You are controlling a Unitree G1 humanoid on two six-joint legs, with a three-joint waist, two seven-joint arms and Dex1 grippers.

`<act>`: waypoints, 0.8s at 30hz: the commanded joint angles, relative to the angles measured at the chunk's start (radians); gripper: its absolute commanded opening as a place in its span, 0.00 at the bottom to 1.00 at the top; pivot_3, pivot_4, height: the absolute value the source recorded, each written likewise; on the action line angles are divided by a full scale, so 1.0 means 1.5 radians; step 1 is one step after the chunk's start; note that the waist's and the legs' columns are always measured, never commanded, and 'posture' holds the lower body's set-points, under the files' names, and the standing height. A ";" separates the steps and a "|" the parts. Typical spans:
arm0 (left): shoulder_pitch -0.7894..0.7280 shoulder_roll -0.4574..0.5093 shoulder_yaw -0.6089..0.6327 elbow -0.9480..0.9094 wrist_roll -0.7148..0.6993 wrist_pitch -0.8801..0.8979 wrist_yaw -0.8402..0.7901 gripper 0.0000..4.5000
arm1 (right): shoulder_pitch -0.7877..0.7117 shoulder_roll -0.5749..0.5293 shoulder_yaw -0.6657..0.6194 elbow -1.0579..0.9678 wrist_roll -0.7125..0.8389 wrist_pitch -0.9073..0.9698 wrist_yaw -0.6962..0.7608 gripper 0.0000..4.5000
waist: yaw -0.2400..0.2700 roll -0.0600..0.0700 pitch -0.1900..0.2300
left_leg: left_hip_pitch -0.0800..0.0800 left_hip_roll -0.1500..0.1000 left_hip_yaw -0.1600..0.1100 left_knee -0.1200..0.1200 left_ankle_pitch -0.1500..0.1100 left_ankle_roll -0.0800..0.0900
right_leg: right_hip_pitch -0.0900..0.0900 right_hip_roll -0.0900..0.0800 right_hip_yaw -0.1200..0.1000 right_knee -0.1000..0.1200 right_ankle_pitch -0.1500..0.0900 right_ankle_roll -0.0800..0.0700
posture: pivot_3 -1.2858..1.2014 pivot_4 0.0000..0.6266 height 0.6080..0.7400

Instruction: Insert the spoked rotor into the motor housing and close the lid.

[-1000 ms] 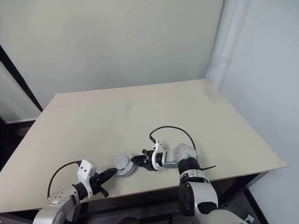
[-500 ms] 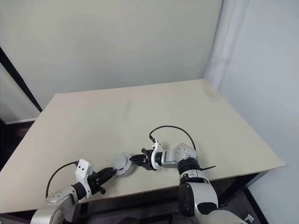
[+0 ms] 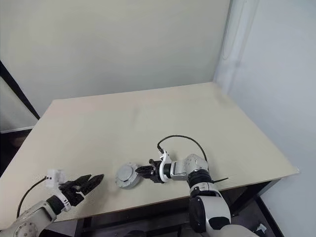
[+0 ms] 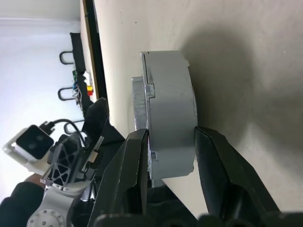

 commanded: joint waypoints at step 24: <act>-0.057 -0.157 0.037 0.011 -0.267 0.121 0.133 1.00 | 0.023 0.075 -0.031 -0.178 0.146 0.132 -0.016 0.26 | 0.000 -0.004 0.002 | -0.010 0.000 0.000 0.002 0.000 0.000 | -0.009 0.000 0.000 0.001 0.001 0.001 | 0.52 0.00 1.00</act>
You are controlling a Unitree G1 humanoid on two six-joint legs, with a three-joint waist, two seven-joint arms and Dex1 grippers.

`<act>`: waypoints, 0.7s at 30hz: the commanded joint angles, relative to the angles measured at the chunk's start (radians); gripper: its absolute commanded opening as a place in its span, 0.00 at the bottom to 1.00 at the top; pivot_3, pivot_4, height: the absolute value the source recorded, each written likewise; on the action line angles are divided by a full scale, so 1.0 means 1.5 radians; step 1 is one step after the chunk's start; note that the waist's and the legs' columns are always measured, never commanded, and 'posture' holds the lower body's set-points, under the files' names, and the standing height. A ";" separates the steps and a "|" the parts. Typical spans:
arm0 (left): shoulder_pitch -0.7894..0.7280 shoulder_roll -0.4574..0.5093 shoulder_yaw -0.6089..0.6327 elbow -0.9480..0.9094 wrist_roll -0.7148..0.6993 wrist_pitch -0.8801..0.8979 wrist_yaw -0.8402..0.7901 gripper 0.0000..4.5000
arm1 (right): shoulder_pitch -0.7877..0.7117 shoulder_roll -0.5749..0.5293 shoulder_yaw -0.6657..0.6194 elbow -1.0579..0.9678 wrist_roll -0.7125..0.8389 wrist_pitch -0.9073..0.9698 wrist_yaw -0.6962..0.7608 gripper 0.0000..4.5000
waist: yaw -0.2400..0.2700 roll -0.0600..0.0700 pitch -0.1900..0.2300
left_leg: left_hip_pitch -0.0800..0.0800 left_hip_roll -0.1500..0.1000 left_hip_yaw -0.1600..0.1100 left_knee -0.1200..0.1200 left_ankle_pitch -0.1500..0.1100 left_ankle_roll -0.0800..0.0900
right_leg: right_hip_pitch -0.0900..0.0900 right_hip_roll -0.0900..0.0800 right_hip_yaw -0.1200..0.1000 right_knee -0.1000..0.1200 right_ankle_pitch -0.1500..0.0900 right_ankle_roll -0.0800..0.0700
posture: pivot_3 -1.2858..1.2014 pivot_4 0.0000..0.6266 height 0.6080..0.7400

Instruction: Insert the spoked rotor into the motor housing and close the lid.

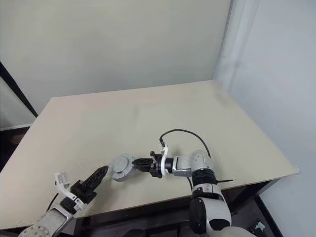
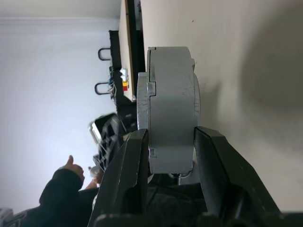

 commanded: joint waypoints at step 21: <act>-0.039 -0.045 -0.036 0.043 -0.086 0.053 0.037 0.60 | 0.018 0.072 0.013 -0.074 0.060 0.029 -0.009 0.26 | 0.000 0.000 0.000 | 0.000 0.000 0.000 0.001 0.000 0.000 | 0.000 0.000 0.000 0.000 0.000 0.000 | 0.52 0.00 1.00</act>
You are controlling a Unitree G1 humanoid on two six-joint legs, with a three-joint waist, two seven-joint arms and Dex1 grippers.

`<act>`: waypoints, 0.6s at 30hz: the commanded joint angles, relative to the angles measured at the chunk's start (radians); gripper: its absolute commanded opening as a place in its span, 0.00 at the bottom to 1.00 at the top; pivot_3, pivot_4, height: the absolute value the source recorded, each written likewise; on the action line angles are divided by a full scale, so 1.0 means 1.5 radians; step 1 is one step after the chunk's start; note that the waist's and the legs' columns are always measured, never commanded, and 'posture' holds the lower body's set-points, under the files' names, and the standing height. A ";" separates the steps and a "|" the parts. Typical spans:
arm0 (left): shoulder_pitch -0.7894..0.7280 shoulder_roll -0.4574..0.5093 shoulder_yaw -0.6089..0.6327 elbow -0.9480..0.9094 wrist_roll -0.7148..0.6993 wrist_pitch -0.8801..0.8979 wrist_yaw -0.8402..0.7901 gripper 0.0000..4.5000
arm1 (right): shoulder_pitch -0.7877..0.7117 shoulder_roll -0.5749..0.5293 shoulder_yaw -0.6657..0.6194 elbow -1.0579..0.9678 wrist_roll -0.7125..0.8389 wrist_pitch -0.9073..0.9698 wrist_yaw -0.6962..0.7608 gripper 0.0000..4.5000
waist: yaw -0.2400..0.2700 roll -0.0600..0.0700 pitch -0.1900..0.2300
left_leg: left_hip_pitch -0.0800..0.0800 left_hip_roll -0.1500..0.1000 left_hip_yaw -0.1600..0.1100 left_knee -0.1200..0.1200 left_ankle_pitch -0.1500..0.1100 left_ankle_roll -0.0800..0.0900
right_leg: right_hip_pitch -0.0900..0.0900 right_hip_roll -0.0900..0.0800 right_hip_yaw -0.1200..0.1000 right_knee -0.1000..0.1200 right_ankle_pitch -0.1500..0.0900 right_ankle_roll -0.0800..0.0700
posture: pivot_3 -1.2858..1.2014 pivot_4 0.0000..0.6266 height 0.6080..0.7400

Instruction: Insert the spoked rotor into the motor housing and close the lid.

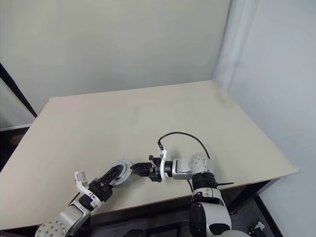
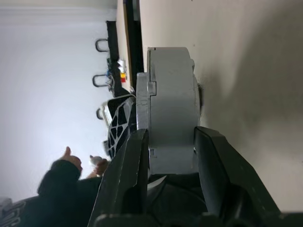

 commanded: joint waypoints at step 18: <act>-0.010 -0.023 0.001 -0.013 -0.021 -0.056 -0.011 0.45 | 0.039 0.052 0.094 -0.090 -0.006 -0.183 0.017 0.89 | 0.001 0.000 0.000 | 0.000 0.000 0.000 0.000 0.000 0.000 | 0.000 0.000 0.000 0.000 0.000 0.000 | 0.52 0.00 1.00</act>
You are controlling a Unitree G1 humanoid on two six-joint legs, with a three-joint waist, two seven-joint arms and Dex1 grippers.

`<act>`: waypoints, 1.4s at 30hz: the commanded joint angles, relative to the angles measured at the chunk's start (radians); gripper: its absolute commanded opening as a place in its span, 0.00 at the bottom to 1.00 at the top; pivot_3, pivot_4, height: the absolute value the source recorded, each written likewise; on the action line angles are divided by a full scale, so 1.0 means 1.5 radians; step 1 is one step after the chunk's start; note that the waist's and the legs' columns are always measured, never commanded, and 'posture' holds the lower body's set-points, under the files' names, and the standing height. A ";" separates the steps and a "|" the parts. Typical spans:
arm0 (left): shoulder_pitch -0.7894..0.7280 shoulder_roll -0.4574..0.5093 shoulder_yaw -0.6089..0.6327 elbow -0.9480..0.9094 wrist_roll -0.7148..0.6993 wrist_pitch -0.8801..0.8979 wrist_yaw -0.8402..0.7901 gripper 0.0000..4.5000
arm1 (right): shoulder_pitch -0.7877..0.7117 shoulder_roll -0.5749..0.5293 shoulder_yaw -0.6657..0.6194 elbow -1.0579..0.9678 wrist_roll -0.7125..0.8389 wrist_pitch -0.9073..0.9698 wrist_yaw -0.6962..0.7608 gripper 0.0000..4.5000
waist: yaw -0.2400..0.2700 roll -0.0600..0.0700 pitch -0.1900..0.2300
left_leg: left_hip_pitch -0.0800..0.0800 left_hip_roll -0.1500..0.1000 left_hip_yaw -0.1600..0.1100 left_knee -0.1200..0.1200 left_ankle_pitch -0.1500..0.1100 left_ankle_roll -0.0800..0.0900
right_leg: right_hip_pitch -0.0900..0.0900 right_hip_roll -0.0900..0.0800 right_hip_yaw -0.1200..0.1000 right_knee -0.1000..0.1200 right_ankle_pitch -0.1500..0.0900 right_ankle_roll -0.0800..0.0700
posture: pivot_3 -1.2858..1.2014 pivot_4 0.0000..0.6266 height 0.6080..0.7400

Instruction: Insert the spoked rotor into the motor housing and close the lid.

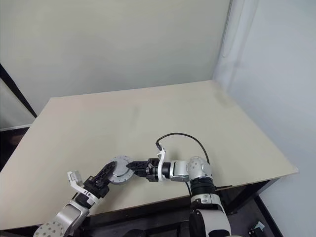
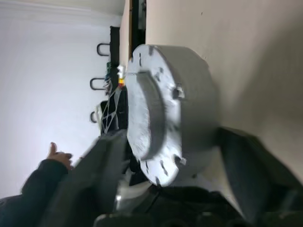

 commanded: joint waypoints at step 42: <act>-0.092 0.089 0.068 0.129 0.444 -0.461 0.076 0.97 | 0.096 -0.156 0.426 -0.121 -0.460 -0.827 0.220 0.89 | 0.020 -0.013 -0.002 | 0.001 0.000 -0.001 0.002 0.000 -0.001 | 0.002 0.000 0.000 0.001 0.001 -0.001 | 0.52 0.00 1.00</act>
